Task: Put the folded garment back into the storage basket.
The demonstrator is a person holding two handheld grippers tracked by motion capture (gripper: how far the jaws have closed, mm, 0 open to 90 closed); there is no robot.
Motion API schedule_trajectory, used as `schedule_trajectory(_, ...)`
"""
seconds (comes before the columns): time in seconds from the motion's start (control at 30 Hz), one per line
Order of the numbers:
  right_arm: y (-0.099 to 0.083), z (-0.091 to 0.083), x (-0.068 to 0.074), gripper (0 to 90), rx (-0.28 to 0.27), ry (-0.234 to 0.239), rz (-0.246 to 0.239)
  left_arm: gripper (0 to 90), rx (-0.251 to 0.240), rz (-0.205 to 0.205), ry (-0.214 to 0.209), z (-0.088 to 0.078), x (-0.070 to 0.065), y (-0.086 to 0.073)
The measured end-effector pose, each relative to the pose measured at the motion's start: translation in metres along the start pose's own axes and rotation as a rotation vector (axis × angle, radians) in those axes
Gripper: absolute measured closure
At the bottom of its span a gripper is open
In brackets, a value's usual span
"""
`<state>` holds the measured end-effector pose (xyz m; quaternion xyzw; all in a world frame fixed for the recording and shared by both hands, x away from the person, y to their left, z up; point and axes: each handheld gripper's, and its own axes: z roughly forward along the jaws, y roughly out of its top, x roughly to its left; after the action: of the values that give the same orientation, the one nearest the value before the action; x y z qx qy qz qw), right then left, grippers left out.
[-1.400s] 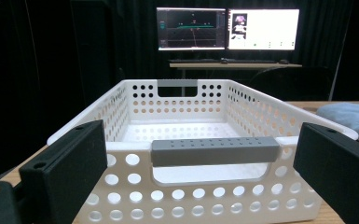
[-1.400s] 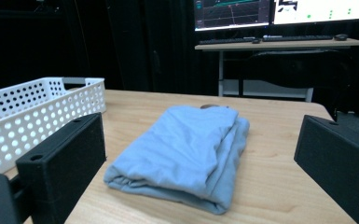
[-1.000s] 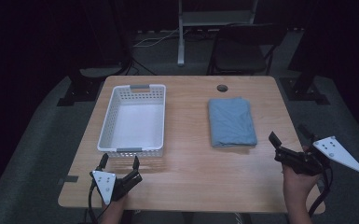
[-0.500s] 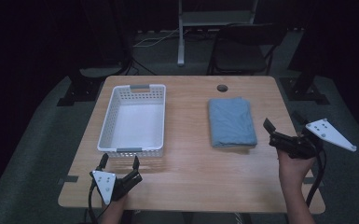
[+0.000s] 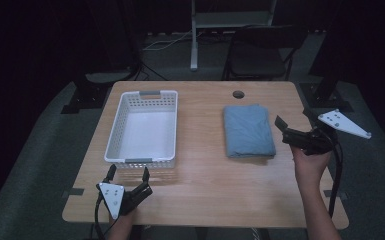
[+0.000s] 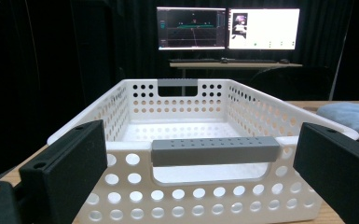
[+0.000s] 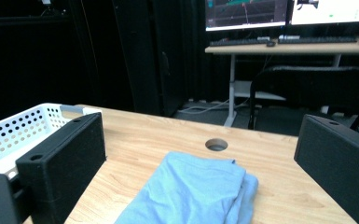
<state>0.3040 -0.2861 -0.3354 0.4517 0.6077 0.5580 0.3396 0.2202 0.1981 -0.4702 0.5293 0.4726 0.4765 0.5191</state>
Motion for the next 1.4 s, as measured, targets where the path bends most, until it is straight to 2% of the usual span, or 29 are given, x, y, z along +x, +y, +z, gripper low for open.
schedule_trajectory(0.27, 0.0, 0.02, -0.005, 1.7, 0.069, 0.0, 0.006, 3.6, 0.001, -0.001, 0.0, 0.0, 0.0, 0.0)
schedule_trajectory(0.33, 0.002, 0.026, -0.007, 2.0, 0.104, 0.024, 0.014, 3.6, 0.002, 0.0, 0.0, 0.0, 0.0, 0.0)
schedule_trajectory(0.4, 0.003, 0.033, -0.009, 3.7, 0.137, 0.073, 0.02, 3.6, 0.002, 0.0, 0.001, 0.0, 0.0, 0.0)
schedule_trajectory(0.5, 0.004, 0.04, -0.008, 3.7, 0.161, 0.077, 0.013, 3.6, 0.002, 0.0, 0.001, 0.0, 0.0, 0.0)
schedule_trajectory(0.7, 0.005, 0.051, -0.017, 3.6, 0.182, 0.074, 0.051, 3.6, 0.0, -0.002, 0.002, 0.0, 0.0, 0.0)
schedule_trajectory(0.8, 0.005, 0.054, -0.019, 3.6, 0.197, 0.064, 0.05, 3.6, 0.0, -0.002, 0.002, 0.0, 0.0, 0.0)
schedule_trajectory(0.87, 0.003, 0.06, -0.023, 3.6, 0.222, 0.069, 0.065, 3.6, 0.0, -0.002, 0.002, 0.0, 0.0, 0.0)
schedule_trajectory(1.03, 0.004, 0.073, -0.025, 3.7, 0.282, 0.058, 0.047, 3.6, 0.001, -0.002, 0.001, 0.0, 0.0, 0.0)
schedule_trajectory(1.17, 0.005, 0.081, -0.025, 3.8, 0.312, 0.07, 0.042, 3.6, 0.0, -0.001, 0.001, 0.0, 0.0, 0.0)
schedule_trajectory(1.27, 0.005, 0.089, -0.025, 3.8, 0.353, 0.097, 0.048, 3.6, 0.0, -0.001, 0.001, 0.0, 0.0, 0.0)
schedule_trajectory(1.3, 0.004, 0.093, -0.025, 3.8, 0.379, 0.121, 0.057, 3.6, -0.001, -0.001, 0.001, 0.0, 0.0, 0.0)
schedule_trajectory(1.4, 0.0, 0.102, -0.025, 3.8, 0.424, 0.121, 0.056, 3.6, 0.0, -0.001, 0.002, 0.0, 0.0, 0.0)
